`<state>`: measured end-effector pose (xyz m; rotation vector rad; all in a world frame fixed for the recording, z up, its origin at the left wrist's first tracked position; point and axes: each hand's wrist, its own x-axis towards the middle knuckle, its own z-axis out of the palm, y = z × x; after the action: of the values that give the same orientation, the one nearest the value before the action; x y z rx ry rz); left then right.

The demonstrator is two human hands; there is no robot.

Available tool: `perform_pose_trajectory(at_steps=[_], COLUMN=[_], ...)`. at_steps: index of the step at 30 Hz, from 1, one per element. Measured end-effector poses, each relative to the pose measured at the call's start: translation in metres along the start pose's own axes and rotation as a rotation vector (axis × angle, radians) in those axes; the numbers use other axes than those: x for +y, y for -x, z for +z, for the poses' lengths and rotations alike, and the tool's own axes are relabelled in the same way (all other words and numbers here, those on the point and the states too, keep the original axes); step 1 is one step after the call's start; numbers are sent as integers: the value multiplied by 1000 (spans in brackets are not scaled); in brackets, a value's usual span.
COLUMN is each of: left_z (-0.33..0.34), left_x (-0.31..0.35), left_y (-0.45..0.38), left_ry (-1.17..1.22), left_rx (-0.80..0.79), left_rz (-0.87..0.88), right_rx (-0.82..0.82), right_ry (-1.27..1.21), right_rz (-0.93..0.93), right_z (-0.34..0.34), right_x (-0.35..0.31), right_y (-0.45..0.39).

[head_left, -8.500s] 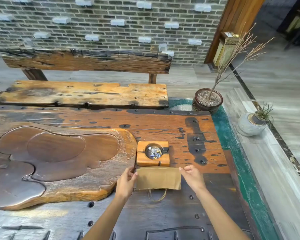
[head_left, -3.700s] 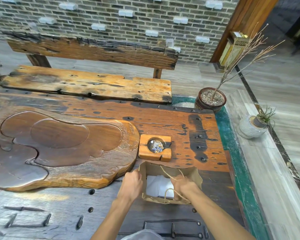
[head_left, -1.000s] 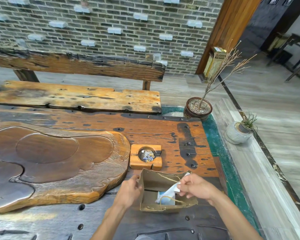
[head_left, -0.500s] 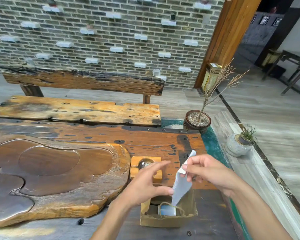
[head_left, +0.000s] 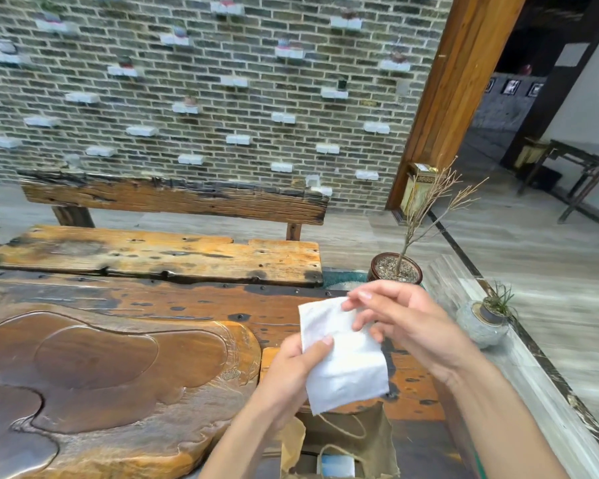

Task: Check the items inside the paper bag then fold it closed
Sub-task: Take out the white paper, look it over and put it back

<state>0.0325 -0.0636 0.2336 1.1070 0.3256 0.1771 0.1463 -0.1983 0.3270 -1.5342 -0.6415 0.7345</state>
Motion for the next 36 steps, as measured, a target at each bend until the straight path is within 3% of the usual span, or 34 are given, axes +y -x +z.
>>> perform_pose_trajectory(at_steps=[5, 8, 11, 22, 29, 36], left_z=[-11, -12, -9, -12, -11, -18], left_x=[12, 15, 16, 27, 28, 38], left_y=[4, 1, -2, 1, 4, 8], left_ry=[120, 69, 1, -120, -125, -185], left_rx=[-6, -40, -76, -7, 69, 68], left_rz=[-40, -26, -1, 134, 199, 222], right_rx=[266, 118, -15, 168, 26, 71], right_ry=[93, 73, 16, 6, -154, -99], right_rz=[70, 203, 196, 12, 4, -46], right_z=[-22, -16, -4, 5, 5, -7], right_x=[22, 40, 43, 47, 46, 44], right_y=[3, 8, 12, 3, 7, 6])
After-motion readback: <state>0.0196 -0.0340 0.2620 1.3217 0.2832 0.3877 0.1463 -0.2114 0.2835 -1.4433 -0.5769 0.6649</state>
